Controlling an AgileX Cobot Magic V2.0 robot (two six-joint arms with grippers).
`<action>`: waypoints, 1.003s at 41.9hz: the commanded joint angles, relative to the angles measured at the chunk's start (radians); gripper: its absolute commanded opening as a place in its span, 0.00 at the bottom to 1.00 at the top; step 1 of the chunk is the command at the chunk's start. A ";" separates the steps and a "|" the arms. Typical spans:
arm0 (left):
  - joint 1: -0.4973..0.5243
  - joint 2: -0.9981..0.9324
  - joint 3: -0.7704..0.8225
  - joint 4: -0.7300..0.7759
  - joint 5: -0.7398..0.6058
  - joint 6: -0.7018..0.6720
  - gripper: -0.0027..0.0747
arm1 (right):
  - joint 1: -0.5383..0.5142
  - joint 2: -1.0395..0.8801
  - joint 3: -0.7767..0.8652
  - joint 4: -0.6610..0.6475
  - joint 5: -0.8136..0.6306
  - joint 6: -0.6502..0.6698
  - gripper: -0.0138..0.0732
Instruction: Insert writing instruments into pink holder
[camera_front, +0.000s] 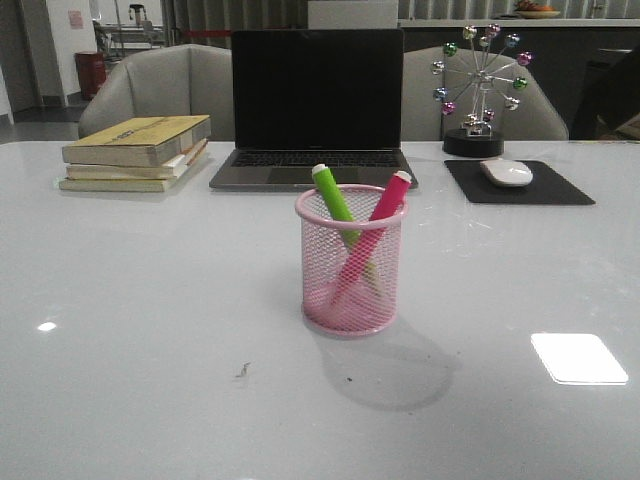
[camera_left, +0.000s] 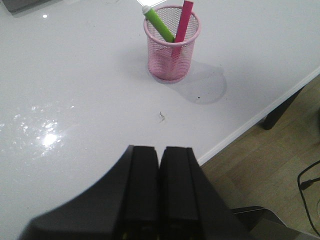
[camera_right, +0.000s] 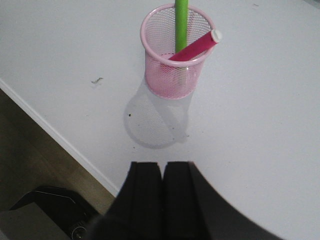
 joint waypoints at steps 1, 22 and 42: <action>0.000 -0.006 -0.026 0.007 -0.056 -0.009 0.15 | 0.003 -0.011 -0.028 -0.009 -0.071 -0.006 0.25; 0.314 -0.173 0.106 -0.127 -0.281 0.257 0.15 | 0.003 -0.011 -0.028 -0.009 -0.070 -0.006 0.25; 0.740 -0.627 0.631 -0.130 -0.777 0.257 0.15 | 0.003 -0.011 -0.028 -0.009 -0.070 -0.006 0.25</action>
